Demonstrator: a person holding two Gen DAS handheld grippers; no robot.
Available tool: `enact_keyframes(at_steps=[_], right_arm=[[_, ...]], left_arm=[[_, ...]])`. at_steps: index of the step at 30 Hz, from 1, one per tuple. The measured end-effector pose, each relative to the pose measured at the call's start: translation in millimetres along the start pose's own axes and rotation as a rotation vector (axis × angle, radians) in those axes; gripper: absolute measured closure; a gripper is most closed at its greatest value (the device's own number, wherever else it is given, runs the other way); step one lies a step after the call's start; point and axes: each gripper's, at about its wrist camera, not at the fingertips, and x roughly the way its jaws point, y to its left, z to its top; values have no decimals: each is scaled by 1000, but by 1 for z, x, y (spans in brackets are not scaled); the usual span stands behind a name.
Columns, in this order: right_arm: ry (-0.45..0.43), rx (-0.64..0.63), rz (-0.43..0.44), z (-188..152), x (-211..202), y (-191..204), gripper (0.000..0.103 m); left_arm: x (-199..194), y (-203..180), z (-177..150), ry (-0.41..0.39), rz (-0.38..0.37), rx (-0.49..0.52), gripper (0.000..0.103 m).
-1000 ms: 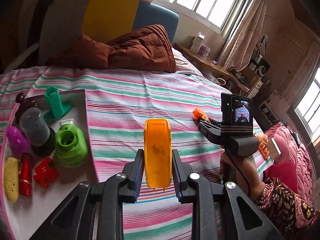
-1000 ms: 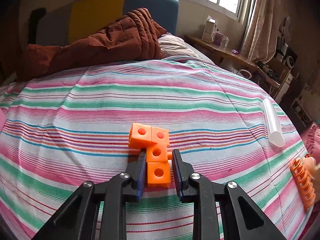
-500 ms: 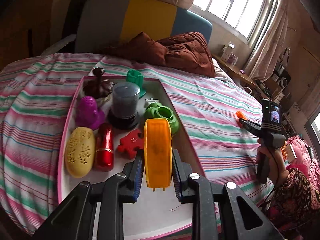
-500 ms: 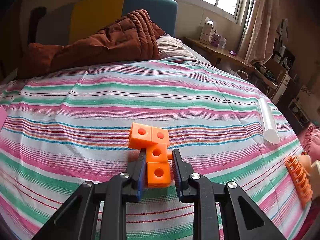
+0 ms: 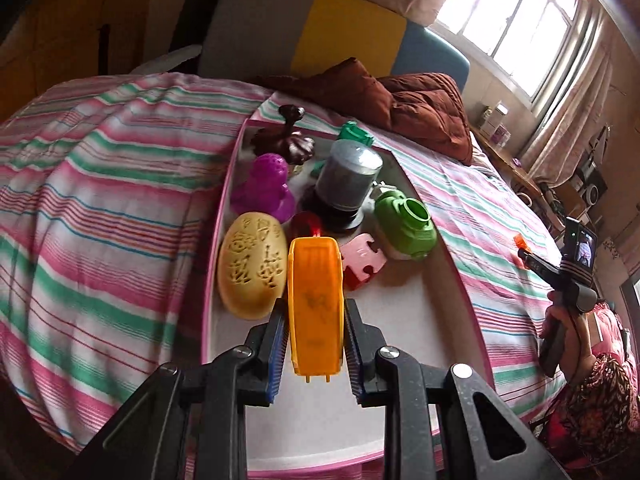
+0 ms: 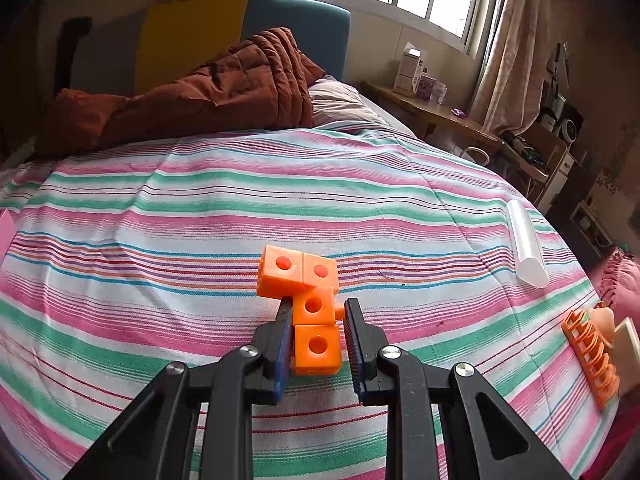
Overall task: Organize rigid objects
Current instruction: 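Carry the orange scoop to the tray with the left tool while the right tool holds the blocks, then lower the orange scoop into the tray and open the left tool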
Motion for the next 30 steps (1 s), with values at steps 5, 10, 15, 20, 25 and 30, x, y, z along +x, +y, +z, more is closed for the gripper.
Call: enact_keyframes(at_steps=[5, 10, 15, 20, 25, 30], right_arm=[[15, 9, 6, 0, 4, -2, 78], [17, 33, 11, -1, 4, -6, 78], [21, 31, 10, -1, 5, -5, 78], [10, 21, 6, -1, 3, -3, 78], [-4, 16, 9, -2, -1, -1, 78], [-15, 24, 69, -5, -11, -2, 78]], left_arm=[[1, 6, -2, 13, 18, -11, 78], [-6, 5, -6, 15, 28, -5, 78], [-18, 5, -13, 12, 62, -3, 77], [-22, 0, -18, 16, 125, 35, 72], [-28, 1, -19, -17, 137, 21, 70], [-44, 8, -14, -104, 84, -75, 64]])
